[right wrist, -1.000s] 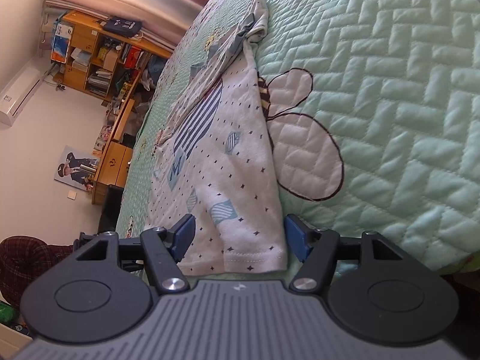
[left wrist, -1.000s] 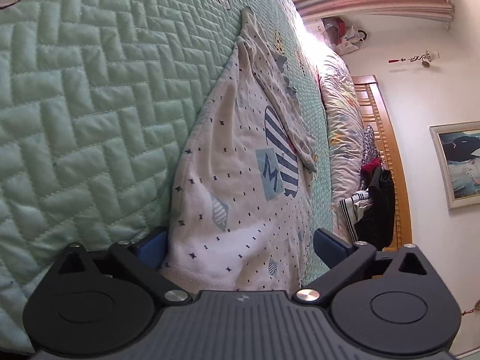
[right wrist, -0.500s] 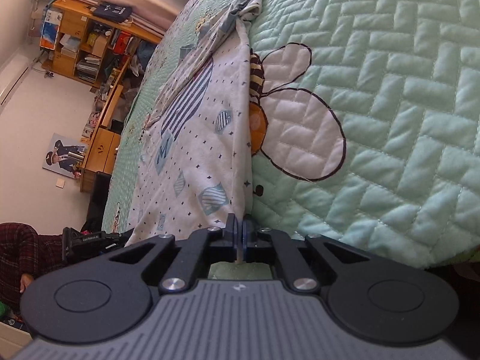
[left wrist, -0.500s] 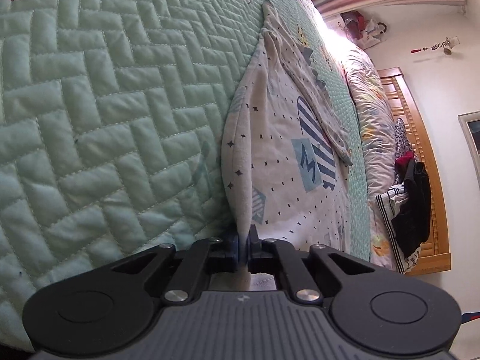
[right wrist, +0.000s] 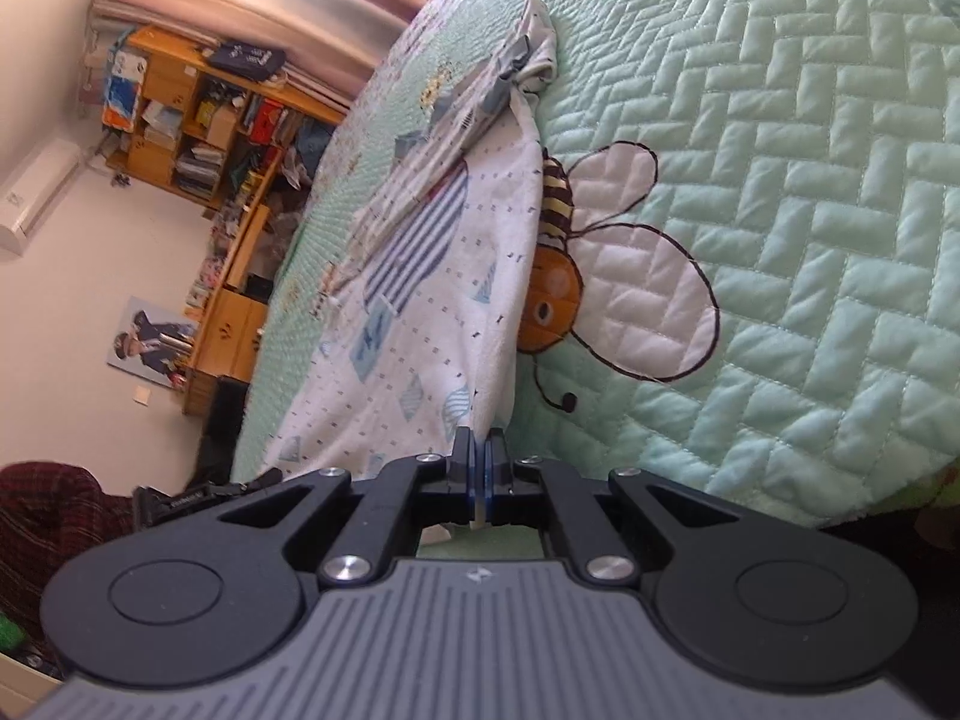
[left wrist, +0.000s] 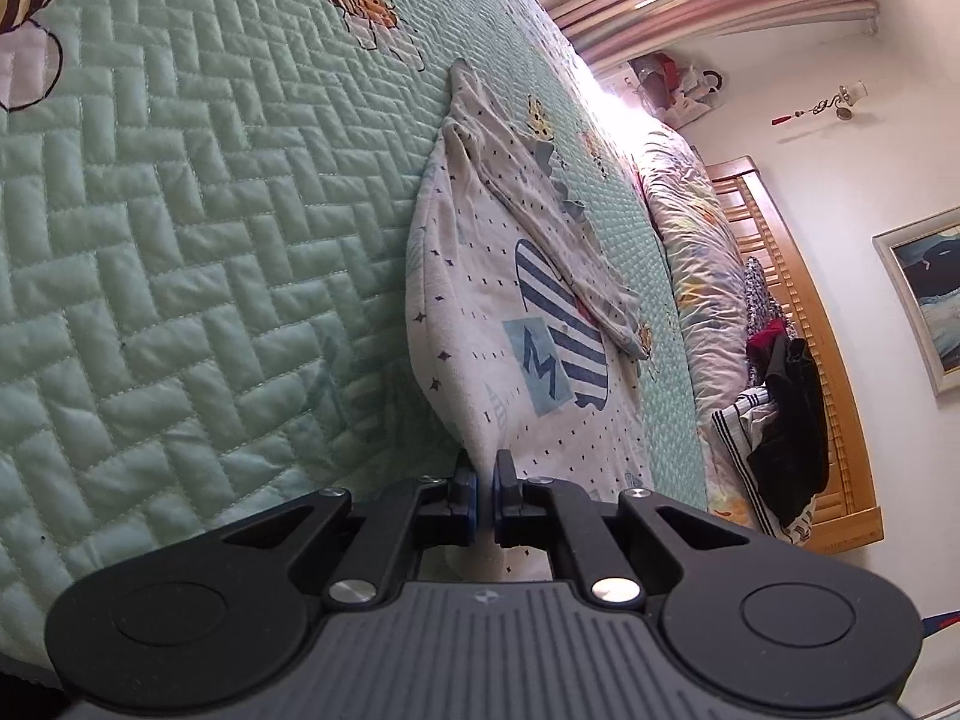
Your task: Fold clothes
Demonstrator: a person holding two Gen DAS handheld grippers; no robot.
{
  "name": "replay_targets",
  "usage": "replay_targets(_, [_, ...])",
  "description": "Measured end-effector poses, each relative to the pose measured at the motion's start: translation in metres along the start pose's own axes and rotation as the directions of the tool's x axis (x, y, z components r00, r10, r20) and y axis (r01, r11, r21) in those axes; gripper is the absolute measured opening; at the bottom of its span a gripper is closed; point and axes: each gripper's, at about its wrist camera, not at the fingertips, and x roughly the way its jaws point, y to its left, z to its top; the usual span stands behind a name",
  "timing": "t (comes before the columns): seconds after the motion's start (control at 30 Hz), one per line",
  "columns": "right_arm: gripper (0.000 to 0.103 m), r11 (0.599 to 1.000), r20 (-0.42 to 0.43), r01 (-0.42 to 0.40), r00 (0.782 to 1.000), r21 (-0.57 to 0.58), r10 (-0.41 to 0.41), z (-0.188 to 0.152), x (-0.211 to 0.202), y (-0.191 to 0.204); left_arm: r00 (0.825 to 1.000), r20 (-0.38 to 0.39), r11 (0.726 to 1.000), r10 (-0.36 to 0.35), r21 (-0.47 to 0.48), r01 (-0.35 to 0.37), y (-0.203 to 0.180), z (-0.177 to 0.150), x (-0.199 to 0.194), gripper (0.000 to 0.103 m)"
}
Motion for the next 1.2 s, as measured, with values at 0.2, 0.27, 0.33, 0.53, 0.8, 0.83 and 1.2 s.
replay_targets(0.2, [0.003, 0.998, 0.000, 0.018, 1.000, 0.063, -0.018, -0.007, 0.002, -0.019, 1.000, -0.016, 0.998, 0.025, -0.059, -0.026, 0.026, -0.011, 0.005, 0.005])
replay_targets(0.27, [0.003, 0.997, 0.003, 0.009, 1.000, 0.073, -0.009, -0.010, 0.001, -0.020, 1.000, -0.011, 0.997, 0.015, -0.074, -0.016, 0.031, -0.014, 0.004, 0.005])
replay_targets(0.33, [0.003, 0.997, 0.009, -0.009, 1.000, 0.081, 0.008, -0.010, 0.001, -0.019, 1.000, -0.011, 0.998, 0.004, -0.066, -0.005, 0.028, -0.013, 0.004, 0.005])
replay_targets(0.53, [0.014, 0.994, -0.007, 0.109, 0.994, 0.025, -0.108, -0.005, 0.001, -0.011, 0.999, -0.045, 0.999, 0.030, -0.028, -0.031, 0.021, -0.011, 0.006, 0.010])
replay_targets(0.8, [0.074, 0.999, -0.025, 0.028, 0.999, 0.023, -0.028, -0.004, 0.009, -0.020, 0.997, -0.062, 0.998, 0.035, -0.048, -0.038, 0.034, -0.013, 0.011, 0.010])
replay_targets(0.83, [0.076, 1.000, -0.033, 0.024, 0.999, 0.001, -0.024, -0.004, 0.013, -0.015, 0.997, -0.064, 0.998, 0.039, -0.045, -0.042, 0.034, -0.012, 0.011, 0.010])
replay_targets(1.2, [0.004, 1.000, -0.010, 0.013, 1.000, -0.012, -0.013, -0.009, 0.008, -0.002, 0.999, 0.004, 0.999, 0.034, -0.032, -0.034, 0.023, -0.010, 0.002, 0.006])
